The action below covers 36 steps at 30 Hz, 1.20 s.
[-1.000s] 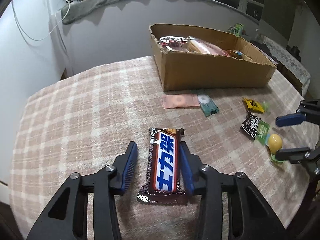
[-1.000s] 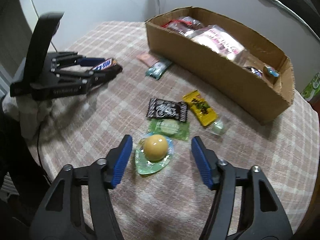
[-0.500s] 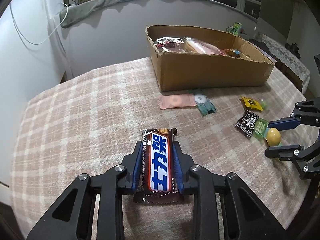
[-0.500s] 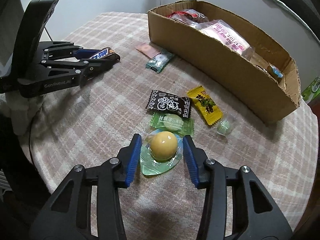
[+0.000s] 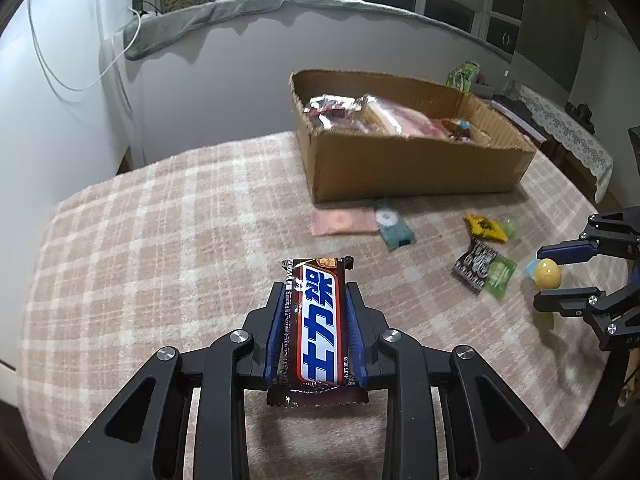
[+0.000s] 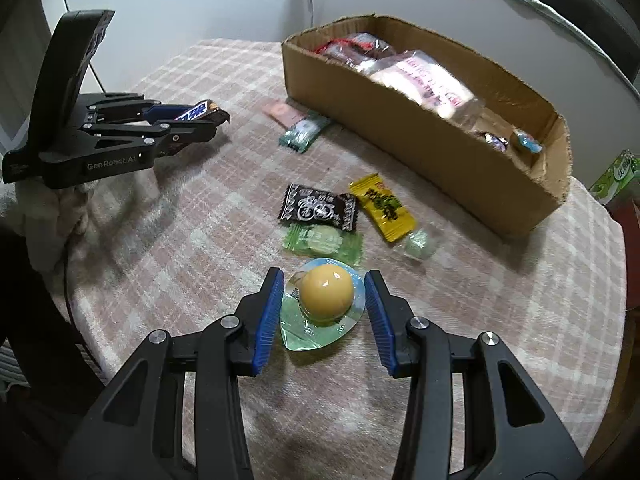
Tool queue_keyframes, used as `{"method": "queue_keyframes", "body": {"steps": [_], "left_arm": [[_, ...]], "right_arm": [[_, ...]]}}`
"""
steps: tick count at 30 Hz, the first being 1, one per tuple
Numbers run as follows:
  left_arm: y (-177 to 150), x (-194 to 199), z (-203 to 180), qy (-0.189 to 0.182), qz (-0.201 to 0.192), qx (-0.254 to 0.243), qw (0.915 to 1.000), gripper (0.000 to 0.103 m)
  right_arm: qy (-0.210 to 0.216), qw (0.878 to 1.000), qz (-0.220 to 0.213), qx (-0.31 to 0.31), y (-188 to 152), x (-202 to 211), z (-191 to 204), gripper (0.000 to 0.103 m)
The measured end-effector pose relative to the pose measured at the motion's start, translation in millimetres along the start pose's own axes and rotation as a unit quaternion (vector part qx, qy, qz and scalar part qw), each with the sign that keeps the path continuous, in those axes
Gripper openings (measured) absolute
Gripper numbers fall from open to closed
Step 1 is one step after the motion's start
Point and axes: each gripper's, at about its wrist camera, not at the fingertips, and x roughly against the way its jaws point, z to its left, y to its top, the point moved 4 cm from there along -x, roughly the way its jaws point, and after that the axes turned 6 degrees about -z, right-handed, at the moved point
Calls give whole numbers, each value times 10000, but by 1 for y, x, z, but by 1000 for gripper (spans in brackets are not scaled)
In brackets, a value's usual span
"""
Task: Organize snacks
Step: 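Carry the chocolate bar and jelly cup into the box and open both grippers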
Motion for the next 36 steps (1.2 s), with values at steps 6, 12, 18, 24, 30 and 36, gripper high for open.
{"method": "queue_keyframes", "body": {"steps": [6,12,18,24,30,36], "left_arm": [[23,9,-6,-106,-235,103,9996,26],[53,14,-14,-215,-486,209,9984,26],[85,11,-28,-305,-704,273,9967,26],[112,-2,-42,-234,-796,166,9964,27],[125,-24,-43,-215,-708,191,9971,26],[133,-41,-40,-186,-656,259,9973,26]], "right_arm": [[-70,9997,-239,-8,11,21,-10,44],[-253,9981,-555,-130,35,41,-33,44],[-450,9958,-764,-236,59,52,-59,44],[-674,9935,-870,-289,84,46,-86,44],[-815,9915,-933,-407,106,32,-112,44],[-935,9906,-853,-522,122,5,-135,44]]}}
